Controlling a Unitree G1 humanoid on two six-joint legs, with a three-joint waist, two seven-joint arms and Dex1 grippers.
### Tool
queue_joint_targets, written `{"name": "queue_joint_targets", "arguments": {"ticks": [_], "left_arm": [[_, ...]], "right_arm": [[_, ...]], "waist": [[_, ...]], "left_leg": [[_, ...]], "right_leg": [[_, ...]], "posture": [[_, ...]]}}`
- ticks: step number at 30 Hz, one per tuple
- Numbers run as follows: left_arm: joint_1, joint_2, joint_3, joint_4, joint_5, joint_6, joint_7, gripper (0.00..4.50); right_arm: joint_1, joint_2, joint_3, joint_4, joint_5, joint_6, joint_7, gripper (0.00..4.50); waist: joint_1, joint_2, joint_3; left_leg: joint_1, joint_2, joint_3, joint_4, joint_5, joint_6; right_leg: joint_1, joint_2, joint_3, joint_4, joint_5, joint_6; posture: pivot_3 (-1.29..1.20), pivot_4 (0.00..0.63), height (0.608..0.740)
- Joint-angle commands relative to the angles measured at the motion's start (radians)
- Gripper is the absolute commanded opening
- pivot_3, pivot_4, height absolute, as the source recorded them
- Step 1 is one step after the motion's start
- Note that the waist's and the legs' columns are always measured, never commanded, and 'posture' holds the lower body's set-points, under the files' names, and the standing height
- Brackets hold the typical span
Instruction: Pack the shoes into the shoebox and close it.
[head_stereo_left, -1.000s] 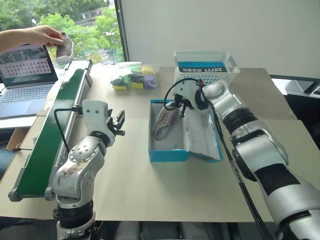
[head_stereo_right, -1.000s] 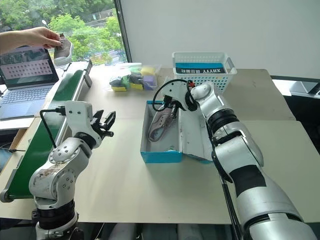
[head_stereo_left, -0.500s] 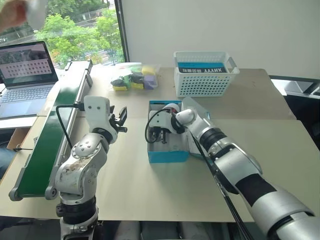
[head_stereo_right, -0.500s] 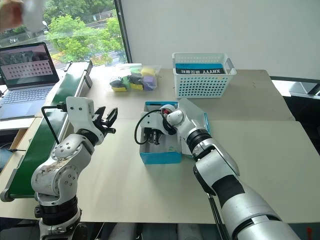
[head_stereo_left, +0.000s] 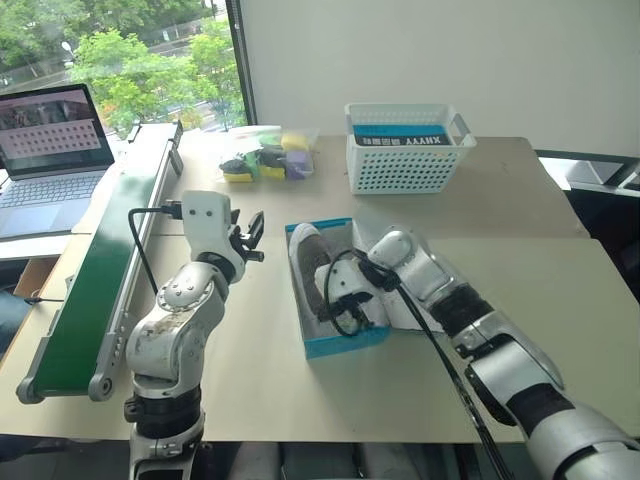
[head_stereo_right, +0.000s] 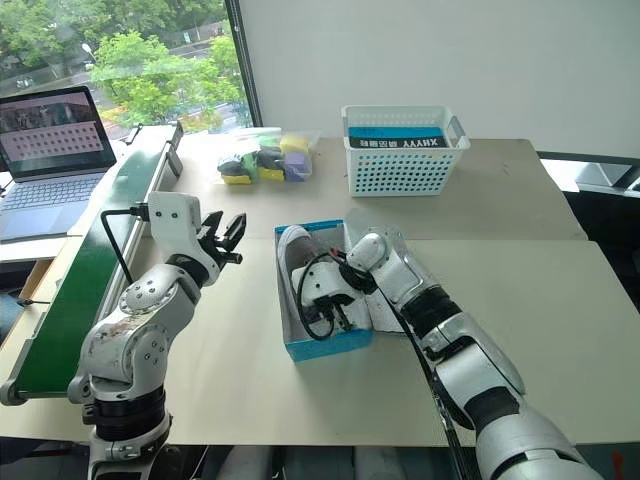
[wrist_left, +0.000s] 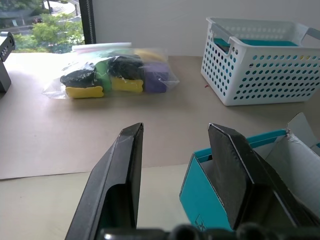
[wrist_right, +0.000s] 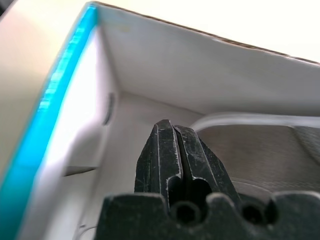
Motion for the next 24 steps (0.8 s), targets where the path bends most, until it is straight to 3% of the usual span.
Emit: {"name": "queue_joint_targets", "arguments": {"ticks": [1,6,12,15,24], "left_arm": [[-0.012,-0.001,-0.004,-0.007,0.009,-0.035,-0.003,2.17],[-0.010,0.001,-0.006,0.005,0.011,-0.047,-0.005,2.17],[-0.018,0.004,-0.013,0.030,0.011,-0.062,-0.014,2.17],[-0.026,0.003,-0.016,0.043,0.011,-0.072,-0.017,2.17],[-0.043,0.003,-0.024,0.054,0.008,-0.076,-0.018,2.17]], "right_arm": [[-0.009,-0.042,0.000,-0.154,0.099,0.116,0.074,0.08],[-0.045,-0.061,-0.048,-0.243,0.174,0.260,0.068,0.08],[-0.211,-0.128,-0.181,-0.324,0.310,0.527,0.032,0.08],[-0.227,-0.136,-0.174,-0.235,0.230,0.391,-0.074,0.08],[-0.356,0.034,-0.052,0.491,-0.125,-0.215,-0.613,0.08]], "waist": [[0.000,0.000,0.000],[0.000,0.000,0.000],[0.004,0.000,0.000],[0.007,0.000,0.000],[-0.006,-0.001,0.000]], "left_leg": [[0.000,0.000,0.000,0.000,0.000,0.000],[0.000,0.000,0.000,0.000,0.000,0.000],[0.000,0.000,-0.001,0.001,0.000,0.000],[0.000,0.000,-0.001,0.000,0.000,0.000],[0.000,0.000,0.002,0.000,0.000,0.000]], "right_leg": [[0.000,0.000,0.000,0.000,0.000,0.000],[0.000,0.000,0.000,0.000,0.000,0.000],[0.000,0.000,-0.001,0.000,0.000,0.000],[0.001,0.000,-0.001,-0.001,0.000,0.000],[-0.001,0.000,0.001,-0.001,0.000,0.000]], "posture": [[0.00,0.150,0.740],[0.00,0.150,0.740],[0.00,0.150,0.740],[0.00,0.150,0.740],[0.00,0.150,0.740]]}}
